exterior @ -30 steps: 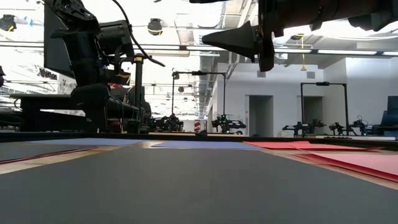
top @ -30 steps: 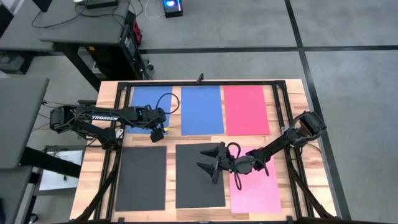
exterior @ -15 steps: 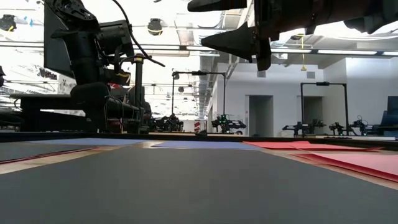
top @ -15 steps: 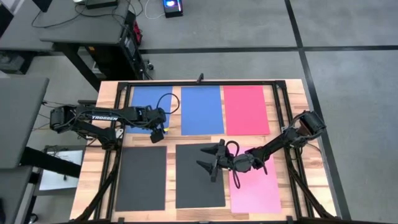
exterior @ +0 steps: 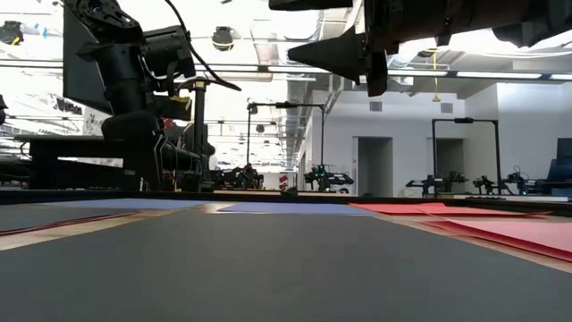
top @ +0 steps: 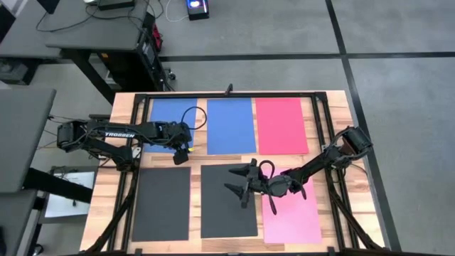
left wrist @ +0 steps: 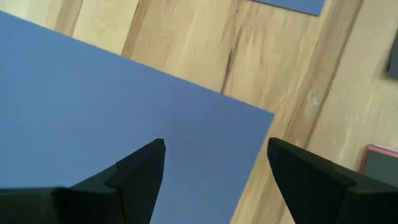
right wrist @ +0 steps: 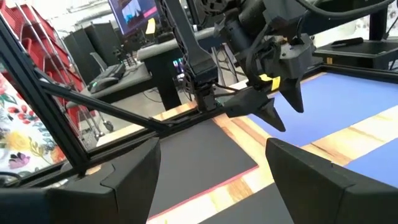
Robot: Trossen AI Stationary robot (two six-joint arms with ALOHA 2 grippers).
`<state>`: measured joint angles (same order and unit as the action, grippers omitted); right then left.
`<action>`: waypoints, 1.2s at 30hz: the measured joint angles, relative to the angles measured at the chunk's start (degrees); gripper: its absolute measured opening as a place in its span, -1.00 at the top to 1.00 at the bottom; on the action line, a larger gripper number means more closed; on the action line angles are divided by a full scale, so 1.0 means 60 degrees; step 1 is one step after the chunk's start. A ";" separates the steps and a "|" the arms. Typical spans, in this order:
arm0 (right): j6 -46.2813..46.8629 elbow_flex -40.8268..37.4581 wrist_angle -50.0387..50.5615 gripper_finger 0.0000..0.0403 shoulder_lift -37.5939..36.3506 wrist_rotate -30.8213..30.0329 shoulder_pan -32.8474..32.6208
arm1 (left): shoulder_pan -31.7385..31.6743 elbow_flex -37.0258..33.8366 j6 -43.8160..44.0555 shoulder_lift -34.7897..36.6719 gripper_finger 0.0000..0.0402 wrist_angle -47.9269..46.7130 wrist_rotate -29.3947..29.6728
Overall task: Organize paper
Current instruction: Stack the blue paper on top of the blue paper
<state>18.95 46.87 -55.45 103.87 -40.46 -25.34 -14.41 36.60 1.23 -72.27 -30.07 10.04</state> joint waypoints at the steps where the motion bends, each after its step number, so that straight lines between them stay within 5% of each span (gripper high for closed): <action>1: -0.0017 0.0000 -0.0048 -0.38 0.0000 0.0002 0.0000 | 0.0000 0.0000 0.0043 0.0000 -0.32 0.0003 0.0001; 36: -0.1157 0.0000 -0.0184 -0.38 0.0001 0.0001 -0.0081 | 0.0149 -0.0379 0.0079 0.0004 -0.32 0.0471 -0.0002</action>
<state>12.00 46.87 -56.55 103.87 -40.45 -25.83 -13.52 34.33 1.70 -72.25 -27.25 10.02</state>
